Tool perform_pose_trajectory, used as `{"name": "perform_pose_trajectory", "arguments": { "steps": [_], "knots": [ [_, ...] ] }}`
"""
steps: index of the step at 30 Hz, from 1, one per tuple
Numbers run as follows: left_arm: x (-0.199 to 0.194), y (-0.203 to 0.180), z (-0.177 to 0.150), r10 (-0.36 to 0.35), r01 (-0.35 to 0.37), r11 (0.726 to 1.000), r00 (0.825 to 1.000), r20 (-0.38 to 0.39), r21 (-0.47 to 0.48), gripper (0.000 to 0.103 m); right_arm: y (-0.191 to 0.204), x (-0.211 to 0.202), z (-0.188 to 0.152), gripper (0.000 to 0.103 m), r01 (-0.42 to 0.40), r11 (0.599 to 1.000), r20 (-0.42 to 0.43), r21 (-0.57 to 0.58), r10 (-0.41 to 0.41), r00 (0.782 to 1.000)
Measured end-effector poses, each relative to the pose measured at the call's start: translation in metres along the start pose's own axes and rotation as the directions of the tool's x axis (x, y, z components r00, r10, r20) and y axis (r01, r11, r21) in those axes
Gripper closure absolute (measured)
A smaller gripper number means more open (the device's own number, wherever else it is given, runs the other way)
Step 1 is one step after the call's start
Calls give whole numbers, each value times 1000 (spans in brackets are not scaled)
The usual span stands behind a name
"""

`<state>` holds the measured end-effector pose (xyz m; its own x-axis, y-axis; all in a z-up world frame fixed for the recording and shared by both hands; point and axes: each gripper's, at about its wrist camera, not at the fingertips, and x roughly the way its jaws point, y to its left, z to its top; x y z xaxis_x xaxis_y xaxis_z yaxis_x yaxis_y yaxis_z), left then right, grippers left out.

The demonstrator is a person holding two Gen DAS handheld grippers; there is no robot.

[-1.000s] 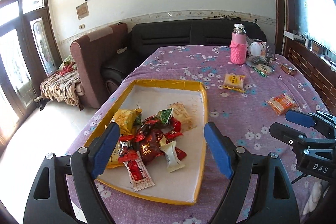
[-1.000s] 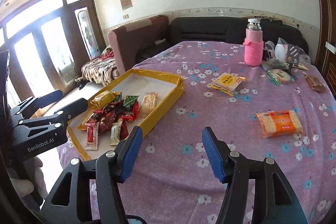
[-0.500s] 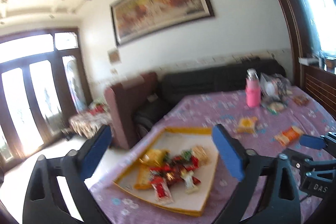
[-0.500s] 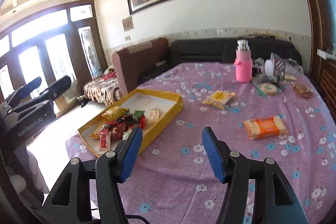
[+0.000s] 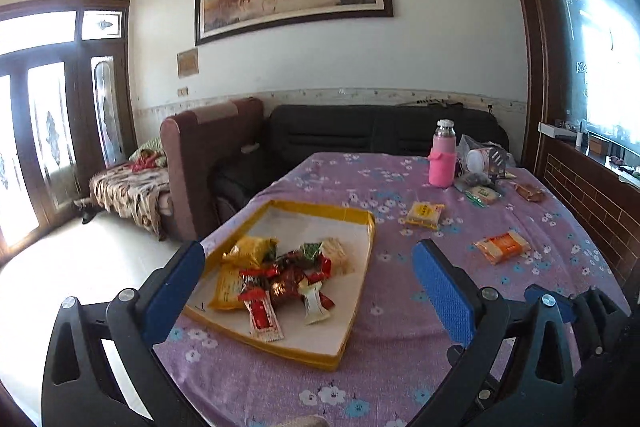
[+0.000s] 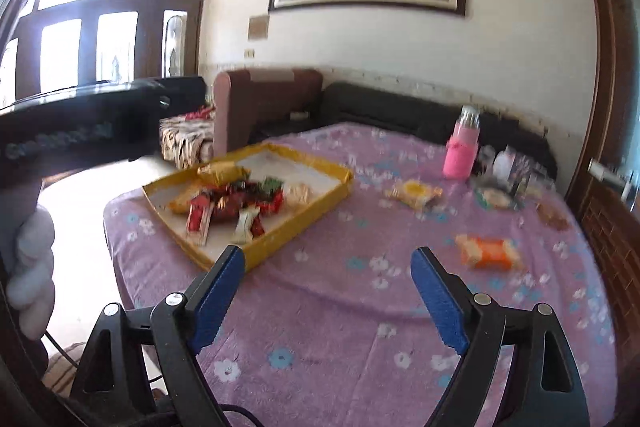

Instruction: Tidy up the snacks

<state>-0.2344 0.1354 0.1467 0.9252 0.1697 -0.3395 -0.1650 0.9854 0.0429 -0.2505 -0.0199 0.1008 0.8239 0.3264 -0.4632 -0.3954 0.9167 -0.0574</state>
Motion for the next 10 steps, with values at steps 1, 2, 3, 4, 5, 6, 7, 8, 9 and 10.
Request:
{"name": "perform_pose_trajectory", "arguments": {
  "steps": [1, 2, 3, 4, 5, 6, 7, 8, 9, 10],
  "knots": [
    [6, 1, -3, 9, -9, 1000, 1000, -17, -5, 0, -3, 10, -3, 17, -11, 1000, -35, 28, 12, 999],
    [11, 3, -6, 18, -18, 1000, 999, -30, -4, 0, -7, 20, -5, 17, -25, 998, -67, 56, 29, 997],
    [15, 2, -9, 23, -23, 1000, 999, -47, 1, 0, -10, 26, -6, 17, -34, 997, -85, 74, 40, 996],
    [22, 1, -12, 28, -27, 1000, 997, -70, 6, 0, -13, 34, -7, 17, -39, 995, -103, 92, 48, 994],
    [27, 0, -13, 34, -33, 999, 996, -87, 9, 0, -16, 40, -8, 17, -35, 994, -116, 99, 47, 992],
    [33, -2, -16, 35, -33, 999, 994, -107, 14, 0, -18, 45, -9, 17, -28, 994, -128, 104, 41, 991],
    [41, -5, -18, 21, -19, 1000, 991, -133, 21, 0, -21, 51, -10, 17, -18, 994, -140, 110, 34, 990],
    [47, -8, -20, 11, -7, 1000, 988, -153, 26, 0, -24, 56, -11, 17, -11, 993, -150, 118, 29, 988],
    [53, -11, -22, 6, 0, 999, 986, -169, 32, 0, -28, 62, -12, 16, -1, 992, -164, 128, 22, 986],
    [60, -17, -24, 7, 1, 999, 983, -185, 43, 0, -32, 66, -15, 16, 7, 990, -176, 138, 17, 984]
  ]
}}
